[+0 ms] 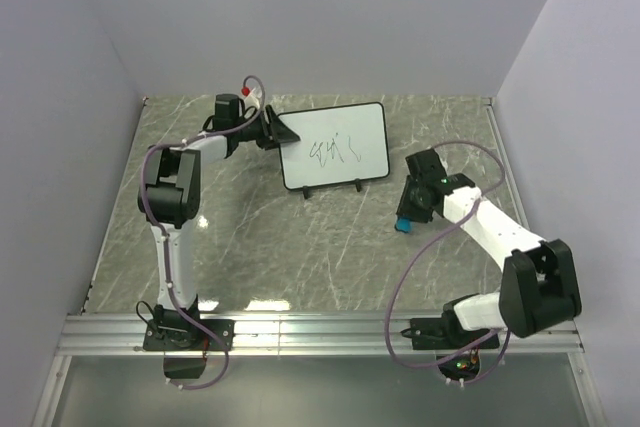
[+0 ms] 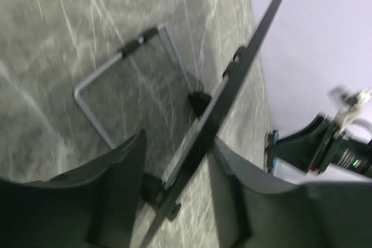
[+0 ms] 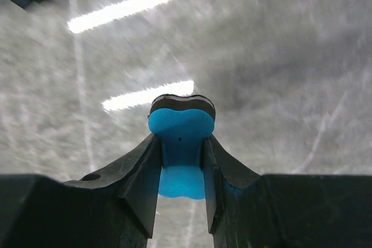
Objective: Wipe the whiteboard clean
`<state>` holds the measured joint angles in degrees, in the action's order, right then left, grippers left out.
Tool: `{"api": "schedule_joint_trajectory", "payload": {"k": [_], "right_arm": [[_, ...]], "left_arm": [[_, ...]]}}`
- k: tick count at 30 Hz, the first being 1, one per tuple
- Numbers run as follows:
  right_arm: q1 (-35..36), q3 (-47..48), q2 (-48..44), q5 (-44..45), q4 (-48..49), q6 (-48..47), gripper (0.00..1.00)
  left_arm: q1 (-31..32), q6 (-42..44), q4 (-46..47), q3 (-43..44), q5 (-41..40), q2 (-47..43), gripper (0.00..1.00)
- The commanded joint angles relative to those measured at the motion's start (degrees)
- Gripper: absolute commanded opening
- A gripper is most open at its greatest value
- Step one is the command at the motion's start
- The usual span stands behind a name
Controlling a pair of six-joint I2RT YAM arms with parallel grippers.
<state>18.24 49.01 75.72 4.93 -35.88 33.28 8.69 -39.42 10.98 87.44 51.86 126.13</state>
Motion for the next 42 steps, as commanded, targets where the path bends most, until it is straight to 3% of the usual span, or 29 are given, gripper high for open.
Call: {"api": "schedule_joint_trajectory", "payload": {"k": [1,4,5,7,16,27,32,42], "right_arm": [[0.31,8.08,3.27,0.08,3.53,-1.63,0.0],[0.39,15.63,6.96,-1.06,3.8,-3.22,0.0],[0.31,17.67,7.94,-1.41,3.71,-3.57,0.0],[0.22,23.83,10.75,-1.94,4.23,-4.53,0.0],[2.06,47.3,27.18,-10.81,8.01,-1.55,0.0],[12.34,68.48,48.54,-16.0,5.82,1.79,0.0],[13.05,65.78,49.7,-17.85,7.84,3.11,0.0],[12.52,42.25,42.33,-15.57,11.35,1.88,0.0]], "left_arm": [[0.19,3.47,-0.52,-3.92,1.94,-6.15,0.5],[0.19,2.69,0.79,-6.66,1.41,-7.47,0.26],[0.36,2.33,1.06,-7.02,1.49,-7.65,0.09],[0.71,2.59,-0.08,-7.28,1.14,-8.17,0.0],[2.03,5.75,-4.65,-9.04,-1.76,-10.72,0.0],[3.97,5.84,-7.03,-11.58,-2.9,-14.06,0.0],[5.02,7.25,-9.13,-12.38,-3.25,-15.29,0.0],[5.02,8.39,-10.81,-12.29,-3.78,-15.47,0.0]]}}
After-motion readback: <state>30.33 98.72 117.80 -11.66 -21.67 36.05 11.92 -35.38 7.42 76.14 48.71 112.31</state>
